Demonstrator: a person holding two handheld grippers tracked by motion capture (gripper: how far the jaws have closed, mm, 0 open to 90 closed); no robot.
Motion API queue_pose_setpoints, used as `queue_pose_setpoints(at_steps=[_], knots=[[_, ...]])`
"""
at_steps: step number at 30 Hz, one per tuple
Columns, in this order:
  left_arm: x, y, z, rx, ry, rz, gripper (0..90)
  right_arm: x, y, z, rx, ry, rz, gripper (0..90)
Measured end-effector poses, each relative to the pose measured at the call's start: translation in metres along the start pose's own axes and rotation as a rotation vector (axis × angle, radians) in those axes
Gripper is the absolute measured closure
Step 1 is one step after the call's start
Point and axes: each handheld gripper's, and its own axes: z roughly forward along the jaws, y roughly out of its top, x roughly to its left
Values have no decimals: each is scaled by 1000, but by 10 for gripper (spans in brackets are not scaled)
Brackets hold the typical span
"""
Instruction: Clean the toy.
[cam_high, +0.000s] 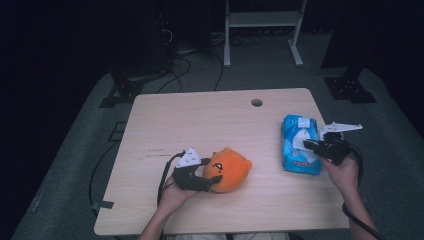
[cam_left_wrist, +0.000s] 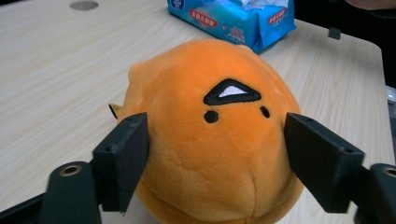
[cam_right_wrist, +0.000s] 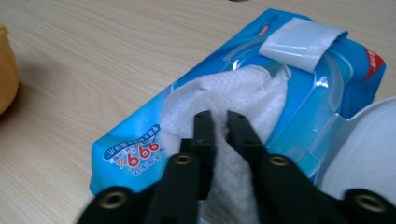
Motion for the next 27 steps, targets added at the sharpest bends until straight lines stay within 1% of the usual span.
queue_pose_setpoints(at_steps=[2, 3, 4, 6, 7, 8, 9, 10, 11, 12, 13, 14, 15, 16, 17, 18, 19, 21, 22, 23, 24, 25, 26, 27], knots=[[1, -1, 0, 11, -7, 2, 309, -1, 1, -3, 3, 16, 26, 866], [2, -1, 1, 14, -12, -1, 338, 0, 4, -7, -12, 36, 29, 870], [2, -1, 1, 16, -15, -3, 338, 0, 4, -7, -12, 36, 29, 870], [3, -1, 2, 17, -20, 1, 365, 6, 10, -18, -51, 73, 15, 874], [3, -1, 2, 19, -22, 4, 365, 6, 10, -18, -51, 73, 15, 874], [2, -1, 3, 20, -24, 4, 375, 13, 16, -29, -87, 105, -4, 874], [2, -1, 3, 19, -26, 5, 379, 17, 17, -33, -102, 123, -8, 874], [2, -1, 3, 20, -28, 8, 381, 22, 19, -38, -119, 152, -15, 874], [2, -1, 3, 19, -30, 10, 381, 22, 19, -38, -119, 152, -15, 874], [3, -1, 3, 15, -32, 11, 382, 29, 21, -42, -138, 186, -25, 874], [3, -2, 3, 17, -35, 14, 382, 40, 24, -48, -154, 228, -44, 874], [3, -2, 3, 16, -38, 19, 383, 47, 25, -51, -159, 252, -57, 874], [3, -2, 3, 18, -39, 19, 383, 61, 26, -55, -168, 290, -82, 873], [3, -2, 2, 16, -40, 20, 384, 82, 27, -59, -178, 365, -114, 873], [3, -2, 2, 16, -40, 22, 384, 82, 27, -59, -178, 365, -114, 873], [3, -3, 2, 15, -39, 24, 385, 90, 27, -60, -176, 388, -129, 873], [3, -3, 2, 14, -39, 29, 385, 103, 27, -60, -171, 429, -145, 873], [2, -3, 2, 16, -38, 35, 386, 122, 26, -60, -166, 497, -165, 872], [2, -3, 2, 17, -38, 35, 387, 130, 26, -59, -157, 525, -178, 872], [2, -2, 2, 19, -40, 39, 388, 145, 24, -57, -134, 564, -203, 872], [2, -2, 2, 18, -41, 41, 388, 145, 24, -57, -134, 564, -203, 872], [1, -2, 3, 18, -42, 47, 388, 149, 24, -56, -124, 579, -210, 871], [1, -2, 3, 16, -43, 49, 389, 159, 22, -51, -101, 604, -221, 871], [1, -2, 3, 17, -45, 50, 389, 159, 22, -51, -101, 604, -221, 871]])
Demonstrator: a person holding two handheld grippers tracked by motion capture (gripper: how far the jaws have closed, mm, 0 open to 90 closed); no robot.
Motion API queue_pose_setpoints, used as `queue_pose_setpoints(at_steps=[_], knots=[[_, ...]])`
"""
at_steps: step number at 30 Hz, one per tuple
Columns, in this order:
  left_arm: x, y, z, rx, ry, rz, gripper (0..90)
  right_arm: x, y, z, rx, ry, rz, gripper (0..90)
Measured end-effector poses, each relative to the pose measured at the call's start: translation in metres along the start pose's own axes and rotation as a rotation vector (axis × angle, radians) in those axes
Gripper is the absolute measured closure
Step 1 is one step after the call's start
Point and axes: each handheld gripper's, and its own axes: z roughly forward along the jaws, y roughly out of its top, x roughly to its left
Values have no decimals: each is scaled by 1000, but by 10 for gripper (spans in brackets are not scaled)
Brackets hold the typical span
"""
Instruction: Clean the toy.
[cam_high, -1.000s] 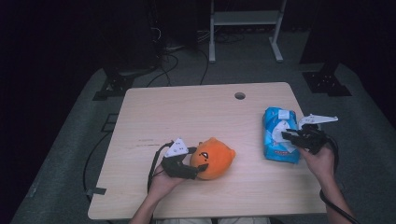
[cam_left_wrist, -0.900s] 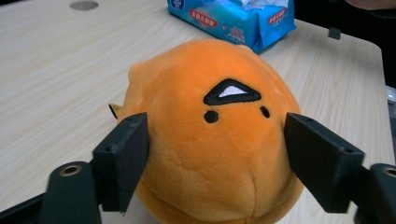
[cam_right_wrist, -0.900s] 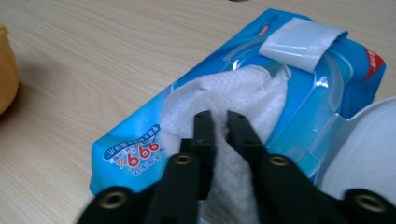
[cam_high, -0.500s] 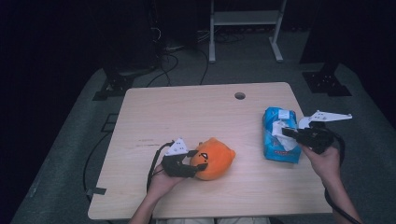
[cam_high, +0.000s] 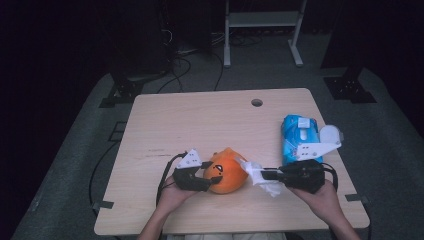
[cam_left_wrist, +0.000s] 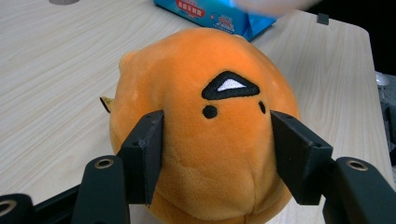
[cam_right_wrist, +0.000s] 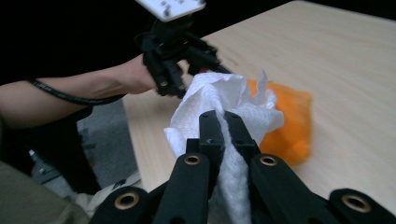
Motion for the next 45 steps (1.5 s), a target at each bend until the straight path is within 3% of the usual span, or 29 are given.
queue_pose_setpoints(at_steps=[2, 6, 7, 11, 14, 19, 21, 23, 26, 28, 31, 32, 33, 37, 40, 42, 45], knots=[[0, 0, 0, -4, -5, 8, 390, 0, -1, 11, 45, -3, -12, 870], [-2, 1, 2, -5, -13, 27, 390, -13, -3, 35, 113, -12, 0, 864], [-2, 1, 3, -3, -15, 34, 390, -21, -3, 46, 123, -46, -10, 860], [-4, 1, 4, -7, -17, 42, 390, -27, -6, 62, 115, -60, -26, 833], [-3, 1, 5, -11, -26, 37, 390, -19, -11, 74, 127, -88, -99, 773], [-8, 3, 10, 5, -37, 65, 390, -1, -20, 92, 110, -213, -234, 611], [-11, 4, 11, 23, -31, 90, 389, 3, -26, 101, 116, -241, -277, 590], [-11, 4, 11, 27, -30, 91, 387, 6, -32, 106, 106, -269, -325, 591], [-7, 5, 9, 23, -46, 56, 357, 2, -35, 105, 72, -259, -308, 604], [-6, 6, 8, 18, -56, 24, 276, -1, -38, 105, 56, -253, -284, 636], [-9, 8, 9, 27, -44, 19, 204, -3, -40, 104, 58, -248, -251, 751], [-11, 8, 10, 33, -27, 37, 214, -5, -39, 102, 63, -239, -234, 776], [-12, 8, 11, 39, -12, 46, 285, -8, -36, 97, 68, -246, -218, 808], [-7, 7, 10, 40, -28, 33, 341, -16, -38, 87, 59, -285, -188, 813], [-6, 5, 12, 25, -41, 29, 360, -26, -44, 83, 40, -283, -112, 816], [-7, 5, 15, 32, -32, 49, 366, -22, -45, 84, 36, -281, -89, 819], [-4, 4, 15, 34, -48, 46, 367, -4, -41, 95, 15, -199, -105, 819]])
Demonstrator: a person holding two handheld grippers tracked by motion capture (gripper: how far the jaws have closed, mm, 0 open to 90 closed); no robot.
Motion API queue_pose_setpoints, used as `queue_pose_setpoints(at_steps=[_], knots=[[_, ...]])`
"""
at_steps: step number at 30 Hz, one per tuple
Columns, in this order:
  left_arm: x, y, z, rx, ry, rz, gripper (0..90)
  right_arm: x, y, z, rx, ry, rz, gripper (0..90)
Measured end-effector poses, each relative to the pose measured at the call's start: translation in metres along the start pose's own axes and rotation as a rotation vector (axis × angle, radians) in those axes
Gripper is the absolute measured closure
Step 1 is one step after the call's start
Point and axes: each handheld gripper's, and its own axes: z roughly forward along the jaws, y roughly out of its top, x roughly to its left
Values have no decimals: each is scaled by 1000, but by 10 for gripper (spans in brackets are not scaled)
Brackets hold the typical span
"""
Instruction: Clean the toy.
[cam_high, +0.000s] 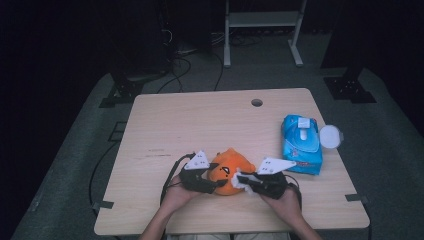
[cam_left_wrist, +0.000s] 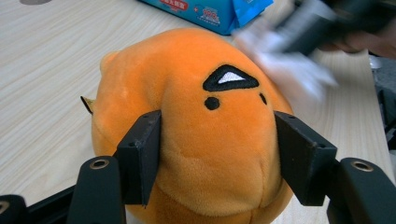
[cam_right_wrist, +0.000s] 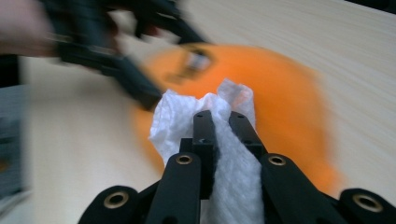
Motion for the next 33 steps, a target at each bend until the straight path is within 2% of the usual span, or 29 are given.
queue_pose_setpoints(at_steps=[2, 4, 6, 7, 8, 9, 11, 12, 14, 15, 17, 18, 19, 22, 24, 25, 28, 31, 33], knots=[[4, -1, -3, -1, -13, -3, 380, 8, 4, 3, 6, -4, -47, 819], [7, -4, -5, -5, -28, -9, 389, -1, 3, 0, -6, -8, -19, 820], [10, -5, -7, -7, -42, -17, 390, -17, -4, -5, 3, -71, 8, 820], [11, -5, -8, -7, -47, -20, 388, -24, -8, -7, 2, -85, 31, 820], [13, -5, -8, -22, -63, -43, 382, -27, -10, -8, 3, -93, 51, 819], [14, -3, -8, -29, -62, -81, 357, -30, -13, -9, 0, -98, 70, 819], [12, 2, -7, -42, -37, -138, 233, -28, -13, -7, -15, -99, 86, 819], [9, 5, -6, -33, -11, -137, 174, -23, -11, -5, -17, -94, 78, 819], [6, 5, -3, 6, 43, -100, 132, -14, -9, -2, -22, -48, 60, 819], [7, 4, -3, 10, 46, -86, 163, -7, -7, 0, -20, -28, 36, 818], [12, -1, -7, 4, 34, -79, 243, -1, -4, -1, -7, -43, -15, 817], [16, -3, -10, 3, 28, -83, 282, -3, -3, -3, -14, -43, -14, 817], [19, -5, -12, 2, 20, -84, 311, -8, -4, -7, -31, -50, 11, 817], [25, -10, -15, -8, -9, -109, 339, -21, -10, -11, -30, -90, 57, 818], [24, -9, -14, -5, -24, -97, 362, -24, -12, -12, -33, -88, 82, 818], [23, -8, -13, -7, -28, -89, 368, -23, -10, -11, -33, -85, 79, 818], [17, -7, -12, 4, -39, -21, 384, -15, -1, -11, -46, -77, 33, 817], [9, -6, -10, 9, -41, 44, 389, -19, 0, -12, -60, -70, 48, 816], [7, -5, -10, 13, -43, 62, 388, -25, -5, -12, -58, -68, 85, 817]])
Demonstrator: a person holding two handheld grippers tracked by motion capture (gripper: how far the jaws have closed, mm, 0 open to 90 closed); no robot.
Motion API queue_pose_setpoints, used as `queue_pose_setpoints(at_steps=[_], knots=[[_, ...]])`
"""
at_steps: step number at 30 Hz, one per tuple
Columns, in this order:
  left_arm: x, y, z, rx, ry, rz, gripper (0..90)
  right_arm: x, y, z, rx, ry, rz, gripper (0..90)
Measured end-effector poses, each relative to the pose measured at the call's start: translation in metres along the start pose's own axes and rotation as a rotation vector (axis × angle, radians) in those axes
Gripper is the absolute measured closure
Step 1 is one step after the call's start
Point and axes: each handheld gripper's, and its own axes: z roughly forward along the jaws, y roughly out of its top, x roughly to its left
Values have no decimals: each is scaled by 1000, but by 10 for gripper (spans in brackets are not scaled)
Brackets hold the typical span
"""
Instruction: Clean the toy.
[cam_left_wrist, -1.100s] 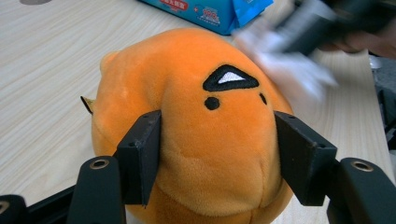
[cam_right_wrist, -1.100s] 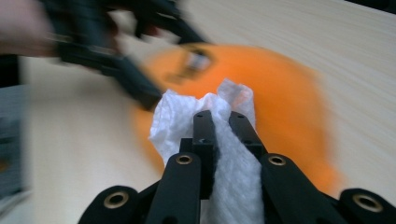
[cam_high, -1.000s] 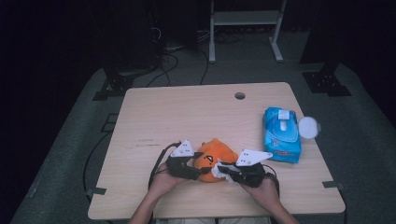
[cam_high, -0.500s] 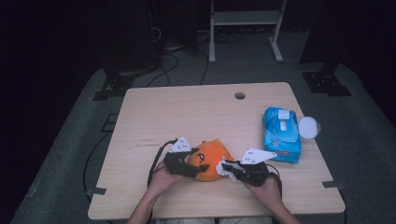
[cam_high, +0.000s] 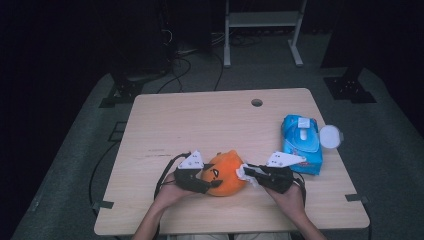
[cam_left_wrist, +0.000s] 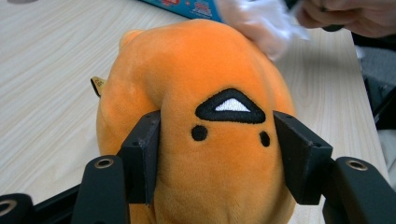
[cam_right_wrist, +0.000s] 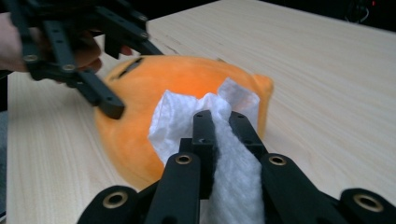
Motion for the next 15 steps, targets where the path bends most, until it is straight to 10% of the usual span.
queue_pose_setpoints(at_steps=[3, 6, 10, 15], knots=[[0, 1, 1, -11, 20, -28, 303, -2, -6, 0, 3, 20, 36, 818], [5, 4, 0, -25, 32, -140, 109, 12, -4, 3, 11, 73, -1, 819], [5, 1, -2, -21, 34, -117, 250, 21, 0, 5, 26, 72, -61, 819], [8, -3, -5, -16, 12, -95, 342, -5, -8, 0, 9, 16, 41, 819]])
